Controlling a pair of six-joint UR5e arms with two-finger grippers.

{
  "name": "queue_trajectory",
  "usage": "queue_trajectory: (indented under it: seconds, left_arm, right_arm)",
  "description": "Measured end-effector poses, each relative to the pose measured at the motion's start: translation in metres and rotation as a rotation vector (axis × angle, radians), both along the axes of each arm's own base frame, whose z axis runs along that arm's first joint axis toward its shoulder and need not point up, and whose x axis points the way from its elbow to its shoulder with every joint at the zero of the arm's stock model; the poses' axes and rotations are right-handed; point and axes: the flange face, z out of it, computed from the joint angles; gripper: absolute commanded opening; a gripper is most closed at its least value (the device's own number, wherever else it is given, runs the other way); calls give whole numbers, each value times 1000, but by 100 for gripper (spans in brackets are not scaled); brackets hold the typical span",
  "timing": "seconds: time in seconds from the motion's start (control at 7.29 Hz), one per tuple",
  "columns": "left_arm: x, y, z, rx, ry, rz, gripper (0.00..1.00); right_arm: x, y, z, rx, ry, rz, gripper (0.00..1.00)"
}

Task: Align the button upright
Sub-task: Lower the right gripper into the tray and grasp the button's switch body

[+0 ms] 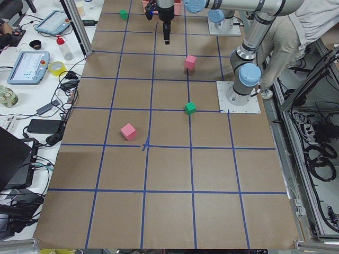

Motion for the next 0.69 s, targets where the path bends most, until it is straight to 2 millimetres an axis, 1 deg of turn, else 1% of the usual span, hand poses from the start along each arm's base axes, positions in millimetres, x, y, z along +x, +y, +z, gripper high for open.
queue_trajectory:
  seconds: [0.14, 0.69]
  left_arm:
    - [0, 0, -1, 1, 0, 0, 100]
    - [1, 0, -1, 3, -1, 2, 100]
  right_arm:
    - [1, 1, -5, 8, -8, 7, 100]
    - [6, -1, -8, -17, -48, 50, 100]
